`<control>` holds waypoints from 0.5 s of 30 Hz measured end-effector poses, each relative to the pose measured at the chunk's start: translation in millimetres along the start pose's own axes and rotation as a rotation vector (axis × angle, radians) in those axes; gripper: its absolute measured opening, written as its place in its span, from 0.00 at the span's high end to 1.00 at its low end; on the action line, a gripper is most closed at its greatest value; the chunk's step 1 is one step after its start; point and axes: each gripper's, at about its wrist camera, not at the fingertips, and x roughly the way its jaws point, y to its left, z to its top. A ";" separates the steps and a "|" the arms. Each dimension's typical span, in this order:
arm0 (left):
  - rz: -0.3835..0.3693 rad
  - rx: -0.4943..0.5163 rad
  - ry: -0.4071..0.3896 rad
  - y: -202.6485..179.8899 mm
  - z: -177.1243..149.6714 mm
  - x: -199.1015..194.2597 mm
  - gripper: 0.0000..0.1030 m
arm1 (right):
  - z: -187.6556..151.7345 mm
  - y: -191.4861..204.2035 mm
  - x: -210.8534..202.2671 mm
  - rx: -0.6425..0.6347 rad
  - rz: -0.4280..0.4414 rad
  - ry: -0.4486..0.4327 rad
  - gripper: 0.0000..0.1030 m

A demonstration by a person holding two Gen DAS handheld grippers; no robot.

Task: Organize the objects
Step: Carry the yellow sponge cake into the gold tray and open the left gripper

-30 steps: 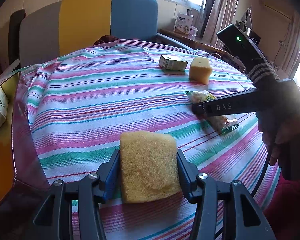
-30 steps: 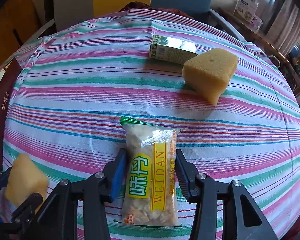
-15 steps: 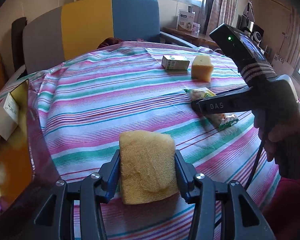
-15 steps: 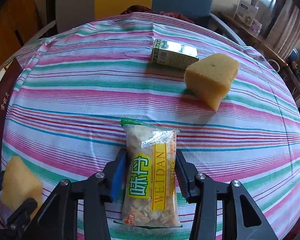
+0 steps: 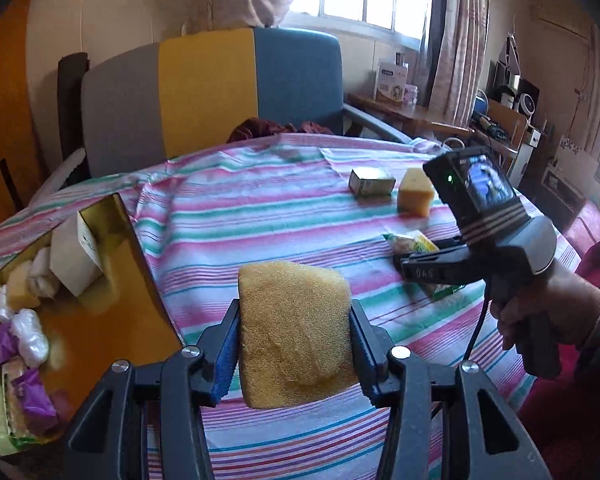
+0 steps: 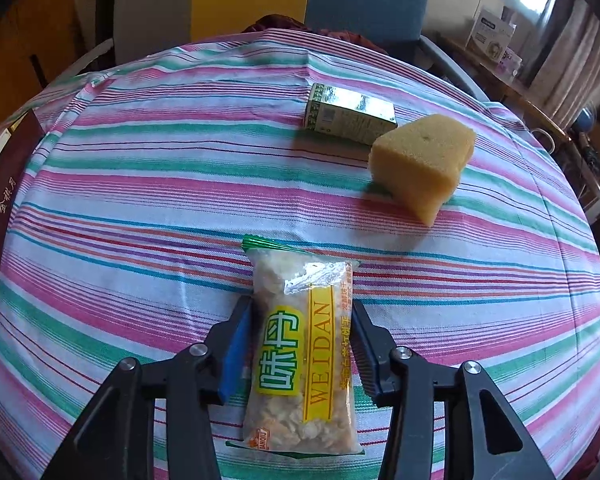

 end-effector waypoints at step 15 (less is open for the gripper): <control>0.073 -0.123 -0.048 49.6 6.3 -33.6 0.51 | -2.0 -3.0 1.0 0.000 0.006 -0.020 0.54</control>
